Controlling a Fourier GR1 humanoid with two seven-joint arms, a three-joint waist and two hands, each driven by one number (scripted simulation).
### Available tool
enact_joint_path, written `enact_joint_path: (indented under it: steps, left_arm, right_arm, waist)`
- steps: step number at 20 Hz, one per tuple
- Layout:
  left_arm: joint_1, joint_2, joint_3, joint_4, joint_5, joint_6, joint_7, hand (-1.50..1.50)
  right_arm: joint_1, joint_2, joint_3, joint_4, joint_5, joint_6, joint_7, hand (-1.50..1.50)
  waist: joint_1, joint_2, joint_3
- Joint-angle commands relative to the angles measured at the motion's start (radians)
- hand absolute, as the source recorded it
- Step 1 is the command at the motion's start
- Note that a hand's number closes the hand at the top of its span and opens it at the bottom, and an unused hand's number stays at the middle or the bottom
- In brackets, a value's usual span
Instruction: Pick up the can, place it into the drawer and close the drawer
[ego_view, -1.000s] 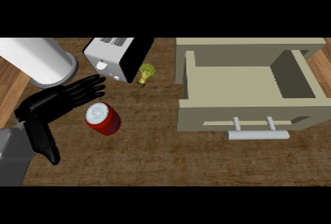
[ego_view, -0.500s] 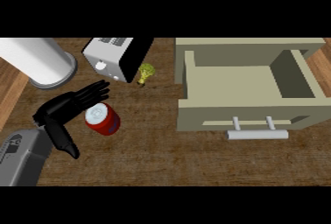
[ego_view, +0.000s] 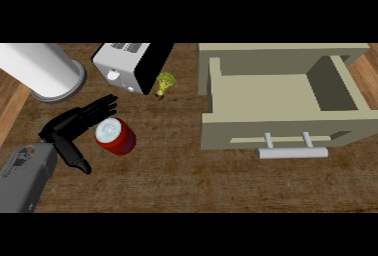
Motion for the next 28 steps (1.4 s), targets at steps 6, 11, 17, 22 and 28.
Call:
enact_joint_path:
  steps: [6,11,17,22,28]
  left_arm:
    - [-0.082,0.039,-0.042,0.298,-0.164,-0.013,-0.275,-1.5]
    - [-0.116,-0.023,-0.042,0.396,-0.181,0.062,-0.317,-1.5]
    - [-0.101,-0.061,-0.084,0.452,-0.228,0.083,-0.37,-1.5]
    - [-0.136,-0.06,-0.05,0.496,-0.195,0.063,-0.364,-1.5]
    - [-0.169,-0.117,-0.033,0.512,-0.156,0.008,-0.294,1.5]
  right_arm:
    - [-0.008,-0.011,-0.04,-0.044,-0.046,0.006,0.042,-1.5]
    - [0.03,0.065,0.002,-0.105,-0.015,0.001,0.065,-1.5]
    - [-0.045,-0.031,-0.05,-0.023,-0.074,0.014,0.075,-1.5]
    - [-0.021,0.032,-0.028,-0.069,-0.031,0.003,0.081,-1.5]
    - [0.027,0.069,-0.021,-0.094,-0.047,0.038,0.082,-1.5]
  waist:
    - [-0.011,0.003,-0.001]
    - [-0.017,0.005,-0.002]
    - [-0.018,0.008,-0.002]
    - [-0.015,0.007,-0.002]
    - [-0.013,0.005,-0.001]
